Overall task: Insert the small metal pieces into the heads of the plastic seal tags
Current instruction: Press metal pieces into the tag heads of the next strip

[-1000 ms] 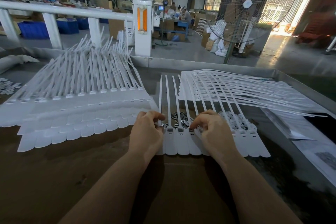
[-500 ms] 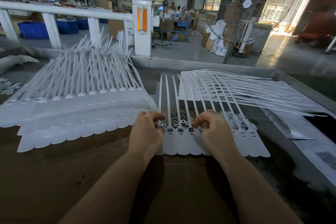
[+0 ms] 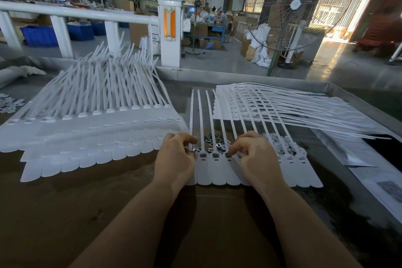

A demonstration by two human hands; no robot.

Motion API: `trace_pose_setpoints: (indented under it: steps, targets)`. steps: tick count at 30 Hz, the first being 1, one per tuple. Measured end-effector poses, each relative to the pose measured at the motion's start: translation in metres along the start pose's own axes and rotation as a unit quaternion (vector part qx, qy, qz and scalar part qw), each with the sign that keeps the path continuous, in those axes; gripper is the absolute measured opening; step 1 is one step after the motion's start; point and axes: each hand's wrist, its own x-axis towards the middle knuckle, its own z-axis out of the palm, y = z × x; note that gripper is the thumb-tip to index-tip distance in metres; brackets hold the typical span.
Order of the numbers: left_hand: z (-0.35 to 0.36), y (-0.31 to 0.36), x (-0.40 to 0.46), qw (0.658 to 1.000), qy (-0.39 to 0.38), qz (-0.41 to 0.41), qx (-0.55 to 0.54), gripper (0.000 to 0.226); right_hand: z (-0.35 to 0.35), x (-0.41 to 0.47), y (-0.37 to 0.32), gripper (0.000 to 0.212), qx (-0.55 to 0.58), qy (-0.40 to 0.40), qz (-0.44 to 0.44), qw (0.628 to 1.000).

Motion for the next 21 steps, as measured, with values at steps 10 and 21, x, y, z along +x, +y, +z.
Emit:
trace_pose_setpoints:
  steps: [10,21]
  targets:
    - [0.0004,-0.0001,0.0008,1.000,-0.001,0.002,0.001,0.023,0.0021,-0.0014,-0.0005,0.031,-0.076,-0.021,-0.034,0.996]
    - [0.0015,-0.0007,0.0015,1.000,0.000,0.000,-0.003,0.023,0.0017,-0.0003,0.0002,0.028,-0.016,-0.001,-0.005,1.000]
